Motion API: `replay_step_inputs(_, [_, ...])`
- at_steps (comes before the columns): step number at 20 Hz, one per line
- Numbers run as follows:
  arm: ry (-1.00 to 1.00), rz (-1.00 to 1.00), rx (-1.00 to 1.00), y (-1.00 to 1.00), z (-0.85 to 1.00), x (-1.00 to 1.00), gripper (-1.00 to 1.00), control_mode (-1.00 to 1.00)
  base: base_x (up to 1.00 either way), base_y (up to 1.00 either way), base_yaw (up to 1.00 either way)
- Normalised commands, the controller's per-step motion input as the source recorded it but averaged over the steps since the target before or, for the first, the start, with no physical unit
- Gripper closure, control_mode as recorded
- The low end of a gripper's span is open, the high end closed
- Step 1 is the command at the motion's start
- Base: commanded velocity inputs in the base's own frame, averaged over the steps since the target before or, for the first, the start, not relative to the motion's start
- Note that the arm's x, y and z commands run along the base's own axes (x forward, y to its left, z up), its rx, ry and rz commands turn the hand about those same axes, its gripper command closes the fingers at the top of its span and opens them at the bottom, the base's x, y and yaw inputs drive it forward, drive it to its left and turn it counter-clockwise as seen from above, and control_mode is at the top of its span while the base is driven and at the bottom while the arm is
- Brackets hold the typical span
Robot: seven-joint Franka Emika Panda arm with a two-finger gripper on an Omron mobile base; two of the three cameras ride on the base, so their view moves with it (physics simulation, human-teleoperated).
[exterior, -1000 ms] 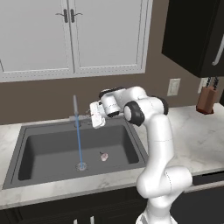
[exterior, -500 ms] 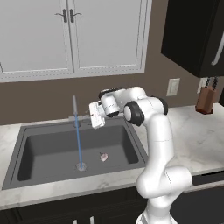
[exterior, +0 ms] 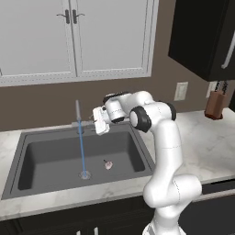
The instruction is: Turn on the sink faucet. Then move the garlic from the counter to the sink. Turn off the sink. Move the vegetable from the sink to the pot next to the stove. Finally move the pot to the rear right burner.
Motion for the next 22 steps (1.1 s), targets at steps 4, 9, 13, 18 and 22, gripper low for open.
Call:
replay_step_inputs(4, [0.0, 0.0, -0.02, 0.44, 0.35, 0.0, -1.0, -1.0, 0.0, 0.0, 0.0])
replay_step_inputs(9, [0.0, 0.0, -0.03, 0.53, 0.45, 0.0, -1.0, -1.0, 0.0, 0.0, 0.0])
replay_step_inputs(13, [0.0, -0.01, -0.05, 0.57, 0.45, 0.0, -1.0, -1.0, 0.0, 0.0, 0.0])
replay_step_inputs(18, [0.0, -0.01, -0.04, 0.5, 0.47, -0.01, -1.0, -1.0, 0.0, 0.0, 0.0])
replay_step_inputs(22, [0.0, -0.02, -0.01, 0.29, 0.54, -0.15, -1.0, -1.0, 0.0, 0.0, 0.0])
